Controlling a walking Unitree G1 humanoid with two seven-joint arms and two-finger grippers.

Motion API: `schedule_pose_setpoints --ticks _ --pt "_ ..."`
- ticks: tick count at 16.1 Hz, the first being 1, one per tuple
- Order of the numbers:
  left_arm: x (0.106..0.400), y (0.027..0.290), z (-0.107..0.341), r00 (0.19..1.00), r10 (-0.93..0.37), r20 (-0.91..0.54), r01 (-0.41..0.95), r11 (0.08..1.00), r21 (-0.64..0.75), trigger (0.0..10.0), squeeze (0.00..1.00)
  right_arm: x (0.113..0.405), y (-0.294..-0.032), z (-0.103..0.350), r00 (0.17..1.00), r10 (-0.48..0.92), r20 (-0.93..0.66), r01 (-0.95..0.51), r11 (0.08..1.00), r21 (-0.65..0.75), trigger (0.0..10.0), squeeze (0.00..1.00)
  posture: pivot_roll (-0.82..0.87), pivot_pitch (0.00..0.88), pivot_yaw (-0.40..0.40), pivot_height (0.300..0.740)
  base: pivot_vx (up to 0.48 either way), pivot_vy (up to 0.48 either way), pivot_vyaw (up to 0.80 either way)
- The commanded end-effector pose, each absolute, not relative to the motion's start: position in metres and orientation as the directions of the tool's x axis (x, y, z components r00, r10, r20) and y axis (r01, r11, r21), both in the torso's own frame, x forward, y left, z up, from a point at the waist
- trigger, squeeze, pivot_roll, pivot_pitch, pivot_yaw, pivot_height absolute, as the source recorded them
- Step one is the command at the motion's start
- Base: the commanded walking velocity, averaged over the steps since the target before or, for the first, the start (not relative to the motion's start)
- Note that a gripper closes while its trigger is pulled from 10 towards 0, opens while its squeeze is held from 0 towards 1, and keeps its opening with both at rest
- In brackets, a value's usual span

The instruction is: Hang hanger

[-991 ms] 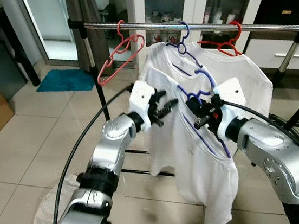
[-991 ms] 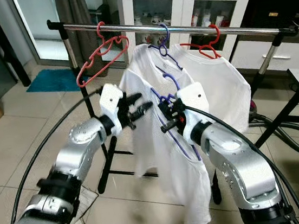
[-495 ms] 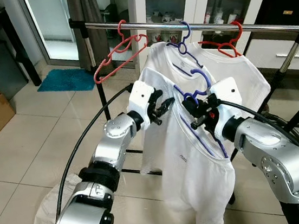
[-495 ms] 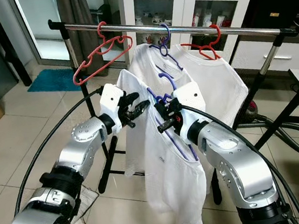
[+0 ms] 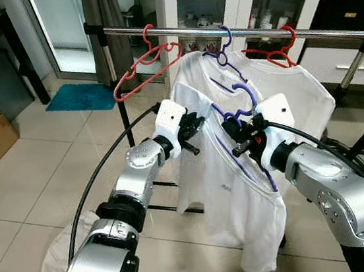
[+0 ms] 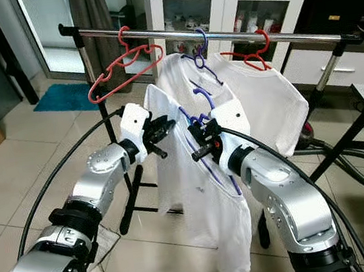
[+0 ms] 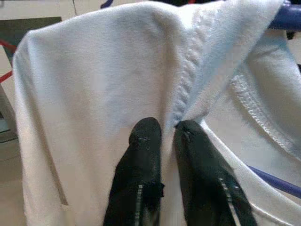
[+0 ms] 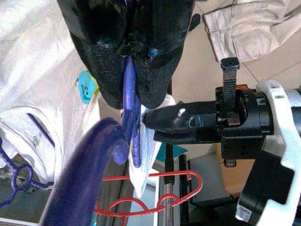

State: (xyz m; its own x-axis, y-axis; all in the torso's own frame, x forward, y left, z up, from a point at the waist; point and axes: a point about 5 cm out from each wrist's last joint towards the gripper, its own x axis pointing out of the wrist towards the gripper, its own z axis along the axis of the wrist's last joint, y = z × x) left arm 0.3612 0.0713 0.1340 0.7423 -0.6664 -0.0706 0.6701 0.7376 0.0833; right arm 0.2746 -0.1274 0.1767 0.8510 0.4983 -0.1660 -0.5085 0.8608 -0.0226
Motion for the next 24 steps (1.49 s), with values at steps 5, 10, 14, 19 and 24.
schedule_pose_setpoints --ticks 5,10,14,19,24 --pt "0.363 0.074 0.154 0.704 -0.708 0.055 0.708 0.706 0.036 0.0 0.0 0.277 -0.135 0.18 0.881 0.447 -0.158 -0.462 0.884 -0.075 10.0 0.0 0.04 0.0 -0.04 0.74 0.0 0.0 0.0" --pt "0.368 0.105 0.194 0.712 -0.666 0.222 0.682 0.731 0.004 0.0 0.0 0.271 -0.144 0.17 0.87 0.445 -0.214 -0.484 0.853 -0.194 10.0 0.0 0.04 0.0 -0.041 0.74 0.0 0.0 0.0" --pt "0.384 0.142 0.223 0.802 -0.548 0.24 0.547 0.834 0.075 0.0 0.0 0.257 -0.151 0.172 0.792 0.569 -0.219 -0.609 0.759 -0.229 10.0 0.0 0.05 0.0 -0.043 0.74 0.0 0.0 0.0" --pt "0.399 0.179 0.21 0.958 -0.268 0.097 0.25 0.954 0.166 0.0 0.0 0.232 -0.167 0.199 0.679 0.733 -0.044 -0.734 0.675 -0.074 10.0 0.0 0.04 0.0 -0.021 0.74 0.0 0.0 0.0" --pt "0.388 0.14 0.198 0.859 -0.5 0.108 0.494 0.866 0.083 0.0 0.0 0.262 -0.183 0.206 0.904 0.415 0.104 -0.428 0.885 0.184 10.0 0.0 0.04 0.0 -0.002 0.74 0.0 0.0 0.0"
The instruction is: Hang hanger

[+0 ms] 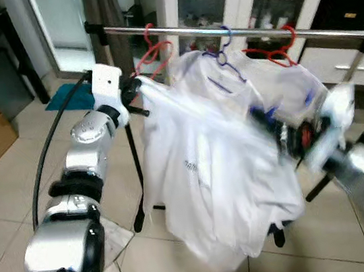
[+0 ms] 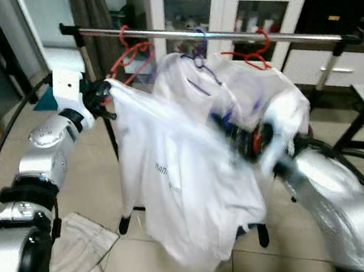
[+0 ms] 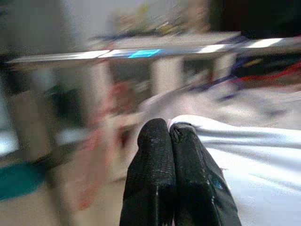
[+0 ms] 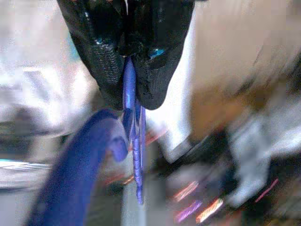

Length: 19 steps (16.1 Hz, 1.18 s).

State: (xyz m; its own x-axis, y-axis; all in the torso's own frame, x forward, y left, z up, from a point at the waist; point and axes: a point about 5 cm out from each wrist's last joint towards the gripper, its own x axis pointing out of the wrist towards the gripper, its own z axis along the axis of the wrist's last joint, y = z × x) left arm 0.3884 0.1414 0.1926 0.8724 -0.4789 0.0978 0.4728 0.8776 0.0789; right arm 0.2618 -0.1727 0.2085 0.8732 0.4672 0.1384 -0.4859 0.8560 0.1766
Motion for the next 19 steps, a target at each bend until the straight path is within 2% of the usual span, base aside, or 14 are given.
schedule_pose_setpoints --ticks 1,3,6,9,10,11,12,15,17,18,19 --pt "0.384 0.13 0.195 0.831 -0.545 0.114 0.54 0.839 0.073 0.0 0.0 0.268 -0.183 0.206 0.93 0.346 0.123 -0.367 0.896 0.25 10.0 0.0 0.04 0.0 -0.001 0.74 0.0 0.0 0.0" --pt "0.366 0.099 0.185 0.761 -0.638 0.119 0.637 0.769 0.05 0.0 0.0 0.28 -0.175 0.204 0.962 0.209 0.173 -0.267 0.848 0.458 10.0 0.0 0.05 0.0 -0.003 0.74 0.0 0.0 0.0" --pt "0.345 0.094 0.173 0.754 -0.648 0.104 0.651 0.759 0.013 0.0 0.0 0.285 -0.173 0.211 0.974 0.115 0.193 -0.204 0.811 0.549 10.0 0.0 0.05 0.0 -0.008 0.74 0.0 0.0 0.0" --pt "0.329 0.098 0.162 0.775 -0.628 0.067 0.63 0.777 -0.002 0.0 0.0 0.285 -0.184 0.212 0.983 0.063 0.174 -0.142 0.861 0.489 10.0 0.0 0.05 0.0 -0.006 0.74 0.0 0.0 0.0" --pt "0.325 0.093 0.167 0.775 -0.624 0.101 0.629 0.776 -0.04 0.0 0.0 0.285 -0.184 0.21 0.984 0.058 0.17 -0.112 0.937 0.331 10.0 0.0 0.05 0.0 -0.007 0.74 0.0 0.0 0.0" --pt "0.321 0.088 0.174 0.766 -0.627 0.144 0.641 0.762 -0.089 0.0 0.0 0.284 -0.179 0.208 0.981 0.07 0.179 -0.122 0.947 0.298 10.0 0.0 0.05 0.0 -0.006 0.74 0.0 0.0 0.0" --pt "0.319 0.086 0.177 0.765 -0.627 0.15 0.642 0.76 -0.101 0.0 0.0 0.283 -0.178 0.207 0.982 0.043 0.186 -0.117 0.905 0.408 10.0 0.0 0.05 0.0 -0.008 0.74 0.0 0.0 0.0" --pt "0.315 0.099 0.162 0.83 -0.556 0.048 0.558 0.828 -0.062 0.0 0.0 0.274 -0.182 0.187 0.998 0.02 0.057 -0.035 0.963 0.267 10.0 0.0 0.04 0.0 -0.003 0.74 0.0 0.0 -0.53" --pt "0.31 0.102 0.162 0.858 -0.509 0.066 0.513 0.854 -0.083 0.4 0.0 0.263 -0.182 0.177 1.0 0.017 0.019 -0.02 0.974 0.225 10.0 0.0 0.03 0.0 0.0 0.74 0.0 0.0 -0.8" --pt "0.307 0.105 0.162 0.885 -0.456 0.089 0.464 0.88 -0.101 4.2 0.0 0.256 -0.182 0.173 1.0 0.014 0.001 -0.014 0.974 0.224 10.0 0.0 0.03 0.0 0.0 0.74 0.0 0.0 -0.8" --pt "0.306 0.108 0.161 0.905 -0.414 0.097 0.424 0.898 -0.117 10.0 0.0 0.251 -0.182 0.171 1.0 0.008 -0.011 -0.006 0.973 0.232 10.0 0.0 0.02 0.0 0.002 0.74 0.0 0.0 -0.8"
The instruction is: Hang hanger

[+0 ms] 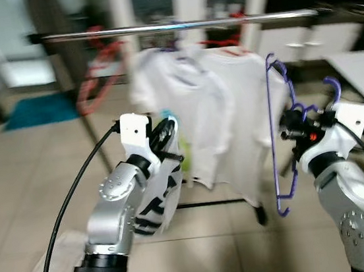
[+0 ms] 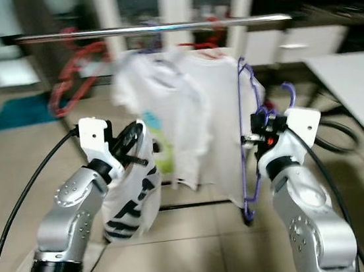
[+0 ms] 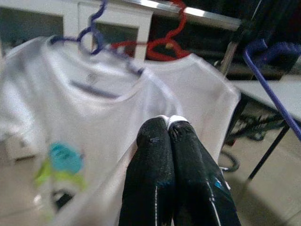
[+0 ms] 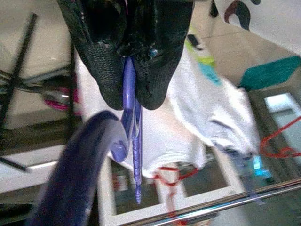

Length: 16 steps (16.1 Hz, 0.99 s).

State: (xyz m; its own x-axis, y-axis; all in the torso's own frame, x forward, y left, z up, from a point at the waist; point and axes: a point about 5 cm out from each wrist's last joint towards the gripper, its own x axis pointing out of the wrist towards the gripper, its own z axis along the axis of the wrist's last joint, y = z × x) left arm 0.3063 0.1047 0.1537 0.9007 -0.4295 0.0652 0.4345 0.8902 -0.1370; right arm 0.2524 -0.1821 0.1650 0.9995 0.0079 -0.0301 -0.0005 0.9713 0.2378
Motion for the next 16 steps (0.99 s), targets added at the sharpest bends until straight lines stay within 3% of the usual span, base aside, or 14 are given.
schedule_pose_setpoints --ticks 1,4,6,10,16 --pt "0.304 0.111 0.16 0.924 -0.367 0.109 0.379 0.914 -0.141 10.0 0.0 0.248 -0.182 0.169 1.0 -0.001 -0.018 0.005 0.974 0.225 10.0 0.0 0.02 0.0 0.001 0.74 0.0 0.0 -0.8" --pt "0.305 0.127 0.156 0.966 -0.232 0.116 0.253 0.942 -0.221 10.0 0.0 0.245 -0.179 0.163 0.999 -0.024 -0.048 0.032 0.983 0.181 10.0 0.0 0.04 0.0 -0.002 0.74 0.0 0.0 -0.8" --pt "0.306 0.133 0.155 0.98 -0.163 0.114 0.181 0.969 -0.169 10.0 0.0 0.248 -0.173 0.163 0.999 -0.02 -0.04 0.025 0.991 0.134 10.0 0.0 0.05 0.0 -0.003 0.74 0.0 0.0 -0.8" --pt "0.308 0.135 0.148 0.981 -0.184 0.059 0.193 0.955 -0.226 10.0 0.0 0.248 -0.176 0.166 0.999 -0.038 -0.015 0.039 0.994 0.097 10.0 0.0 0.06 0.0 -0.002 0.74 0.0 0.0 -0.8" --pt "0.305 0.119 0.144 0.965 -0.257 0.046 0.261 0.954 -0.145 10.0 0.0 0.242 -0.181 0.165 0.998 -0.051 -0.032 0.054 0.994 0.093 10.0 0.0 0.05 0.0 -0.012 0.74 0.0 0.0 -0.8"
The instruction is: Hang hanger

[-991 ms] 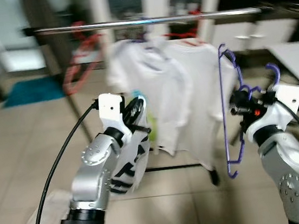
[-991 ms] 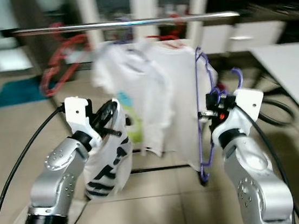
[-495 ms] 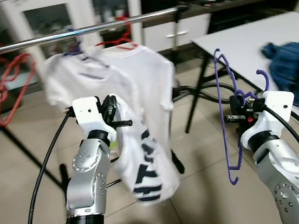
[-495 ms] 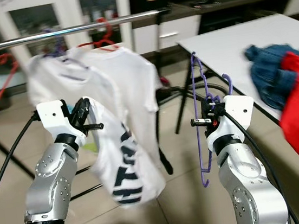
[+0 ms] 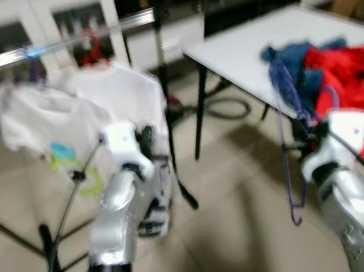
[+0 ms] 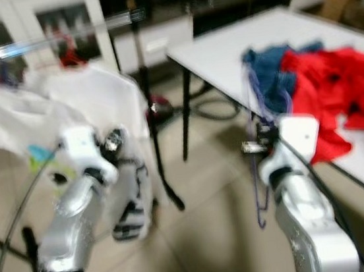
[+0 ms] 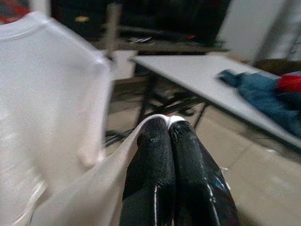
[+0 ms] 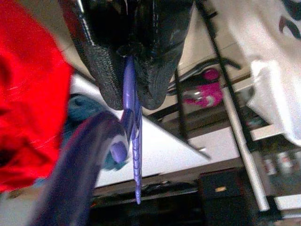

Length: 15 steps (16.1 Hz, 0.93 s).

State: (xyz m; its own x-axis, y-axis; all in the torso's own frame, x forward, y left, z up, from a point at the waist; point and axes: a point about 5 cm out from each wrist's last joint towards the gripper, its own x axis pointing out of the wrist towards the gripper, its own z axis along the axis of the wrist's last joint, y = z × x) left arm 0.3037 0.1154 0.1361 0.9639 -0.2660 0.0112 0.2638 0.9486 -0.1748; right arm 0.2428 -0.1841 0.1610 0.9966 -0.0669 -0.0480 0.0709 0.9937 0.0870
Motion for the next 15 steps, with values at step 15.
schedule_pose_setpoints --ticks 15 --pt "0.303 0.125 0.178 0.945 -0.308 0.114 0.305 0.951 0.04 10.0 0.0 0.254 -0.178 0.176 0.996 -0.072 -0.058 0.077 0.993 0.089 10.0 0.0 0.03 0.0 -0.019 0.74 0.0 0.0 -0.77"
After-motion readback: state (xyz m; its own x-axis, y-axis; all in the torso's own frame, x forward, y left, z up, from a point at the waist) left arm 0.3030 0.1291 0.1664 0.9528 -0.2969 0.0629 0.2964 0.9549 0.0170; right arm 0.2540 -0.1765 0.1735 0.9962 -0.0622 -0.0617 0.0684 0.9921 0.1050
